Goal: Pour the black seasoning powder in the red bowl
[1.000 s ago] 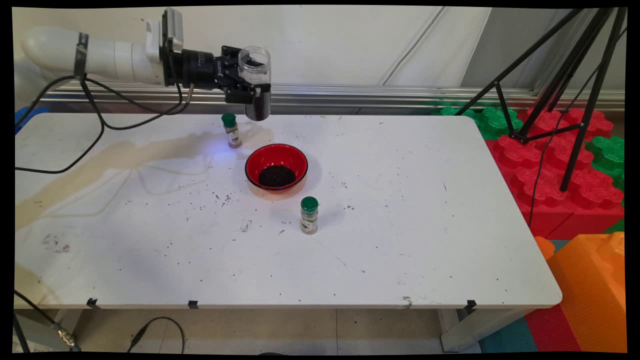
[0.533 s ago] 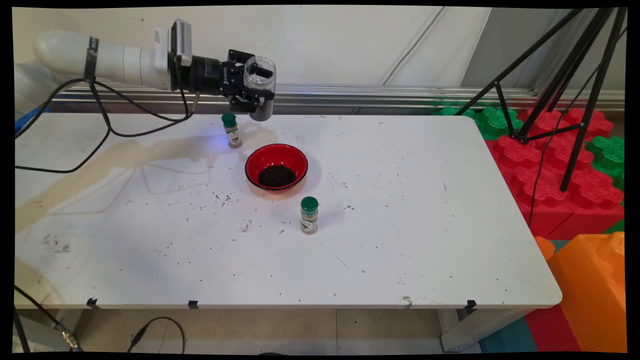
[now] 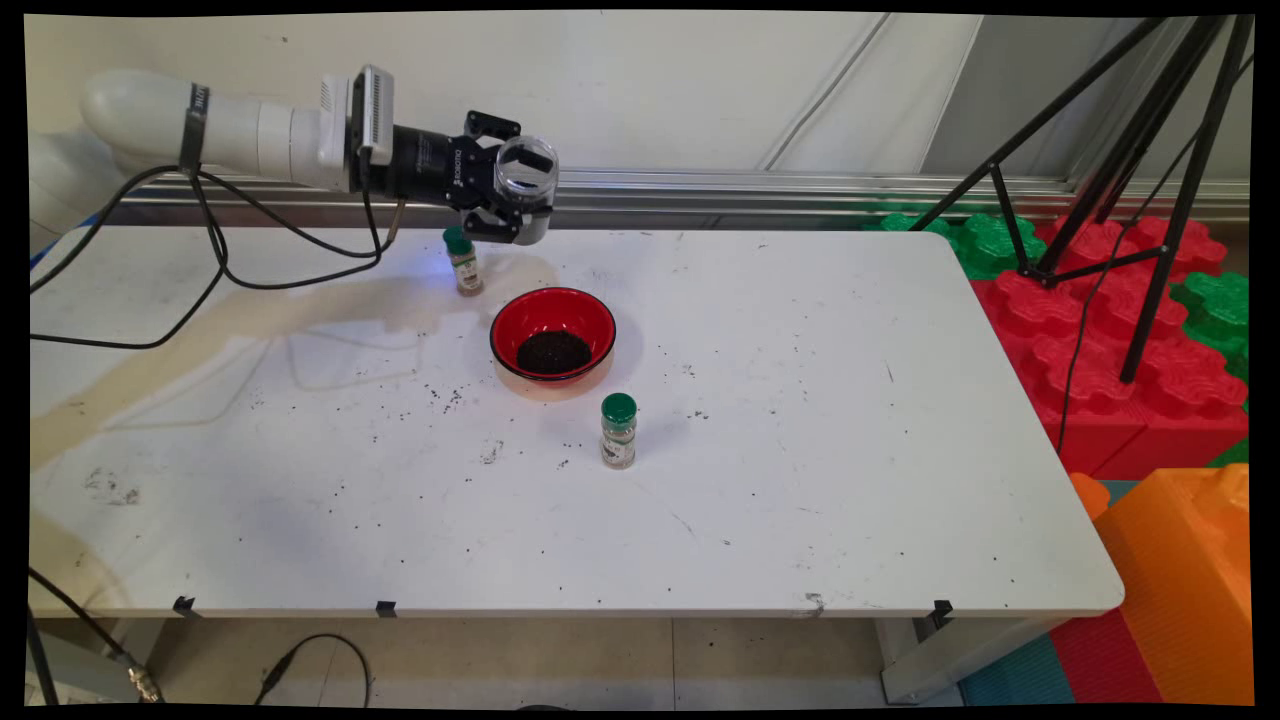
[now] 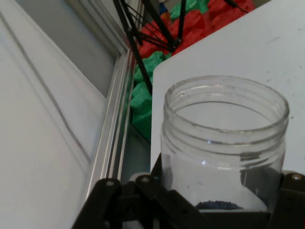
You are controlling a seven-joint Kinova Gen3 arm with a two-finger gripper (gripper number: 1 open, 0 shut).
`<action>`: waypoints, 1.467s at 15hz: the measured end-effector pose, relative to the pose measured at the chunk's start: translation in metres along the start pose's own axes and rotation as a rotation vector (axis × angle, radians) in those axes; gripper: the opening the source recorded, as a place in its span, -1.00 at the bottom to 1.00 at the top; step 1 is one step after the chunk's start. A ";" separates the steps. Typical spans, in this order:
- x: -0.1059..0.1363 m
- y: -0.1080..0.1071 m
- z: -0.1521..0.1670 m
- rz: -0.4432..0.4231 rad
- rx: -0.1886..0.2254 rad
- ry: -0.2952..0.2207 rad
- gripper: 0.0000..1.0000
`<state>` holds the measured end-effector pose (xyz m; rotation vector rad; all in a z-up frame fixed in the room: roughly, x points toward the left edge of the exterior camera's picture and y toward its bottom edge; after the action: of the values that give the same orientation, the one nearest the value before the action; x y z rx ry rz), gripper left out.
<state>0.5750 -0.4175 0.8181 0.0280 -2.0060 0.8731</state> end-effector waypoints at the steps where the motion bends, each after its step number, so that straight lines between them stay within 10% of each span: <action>1: 0.000 0.001 0.001 0.021 -0.004 -0.002 -1.00; 22: -0.009 0.021 0.015 0.502 -0.063 -0.052 -1.00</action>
<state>0.5622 -0.4132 0.7946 -0.5129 -2.1234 1.1257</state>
